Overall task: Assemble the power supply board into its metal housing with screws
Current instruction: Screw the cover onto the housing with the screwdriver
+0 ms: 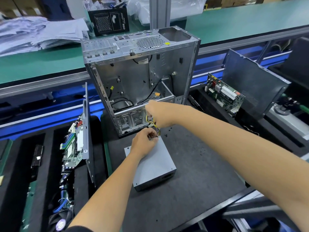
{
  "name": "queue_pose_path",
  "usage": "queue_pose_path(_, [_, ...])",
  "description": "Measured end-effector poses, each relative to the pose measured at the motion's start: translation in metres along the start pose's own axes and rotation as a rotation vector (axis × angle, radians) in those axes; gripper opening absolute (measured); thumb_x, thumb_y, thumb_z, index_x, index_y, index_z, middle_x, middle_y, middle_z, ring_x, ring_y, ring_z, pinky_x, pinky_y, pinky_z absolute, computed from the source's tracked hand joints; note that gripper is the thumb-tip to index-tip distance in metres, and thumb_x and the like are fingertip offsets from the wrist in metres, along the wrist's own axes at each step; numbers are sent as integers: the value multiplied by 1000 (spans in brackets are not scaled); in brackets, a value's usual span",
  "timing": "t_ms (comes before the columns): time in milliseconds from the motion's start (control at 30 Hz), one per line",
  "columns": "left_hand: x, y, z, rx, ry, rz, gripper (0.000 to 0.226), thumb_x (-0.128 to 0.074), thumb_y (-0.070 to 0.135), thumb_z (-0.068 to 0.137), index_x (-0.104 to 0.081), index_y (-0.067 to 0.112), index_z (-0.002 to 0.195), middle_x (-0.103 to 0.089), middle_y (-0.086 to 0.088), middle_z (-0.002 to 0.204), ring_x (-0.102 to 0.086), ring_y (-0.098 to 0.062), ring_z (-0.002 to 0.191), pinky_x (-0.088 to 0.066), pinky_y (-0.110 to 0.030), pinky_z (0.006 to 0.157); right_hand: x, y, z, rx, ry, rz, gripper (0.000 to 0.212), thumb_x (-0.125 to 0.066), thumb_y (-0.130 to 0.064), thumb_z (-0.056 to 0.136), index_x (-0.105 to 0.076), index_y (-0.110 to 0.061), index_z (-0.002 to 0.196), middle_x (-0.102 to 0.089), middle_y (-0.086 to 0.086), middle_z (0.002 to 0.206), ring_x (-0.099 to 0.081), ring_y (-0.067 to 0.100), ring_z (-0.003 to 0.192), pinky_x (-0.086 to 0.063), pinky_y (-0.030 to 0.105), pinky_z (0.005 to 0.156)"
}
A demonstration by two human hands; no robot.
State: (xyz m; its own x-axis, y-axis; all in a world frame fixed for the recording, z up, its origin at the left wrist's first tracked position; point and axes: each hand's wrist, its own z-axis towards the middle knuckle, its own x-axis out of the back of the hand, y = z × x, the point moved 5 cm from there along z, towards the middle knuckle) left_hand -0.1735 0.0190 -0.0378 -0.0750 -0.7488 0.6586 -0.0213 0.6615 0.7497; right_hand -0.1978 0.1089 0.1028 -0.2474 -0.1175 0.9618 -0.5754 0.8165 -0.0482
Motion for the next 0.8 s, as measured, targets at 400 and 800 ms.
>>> queue_pose_path(400, [0,-2,0,3,15,-31,15,-65,32,74,-58,45,74,-61,23,76,-54,1,75,-45,-29,76,0,2,-4,-18,-11,-106,11,-52,-16,90,-46,-8,94,-34,4,95,-44,22,62,-34,32,53])
queue_pose_path(800, [-2,-2,1,-5,17,-24,19,-67,32,75,-59,48,75,-61,22,81,-54,5,75,-41,-26,73,-2,9,-12,-30,-24,-248,14,-40,-15,98,-51,-9,105,-43,5,86,-38,19,61,-27,30,46])
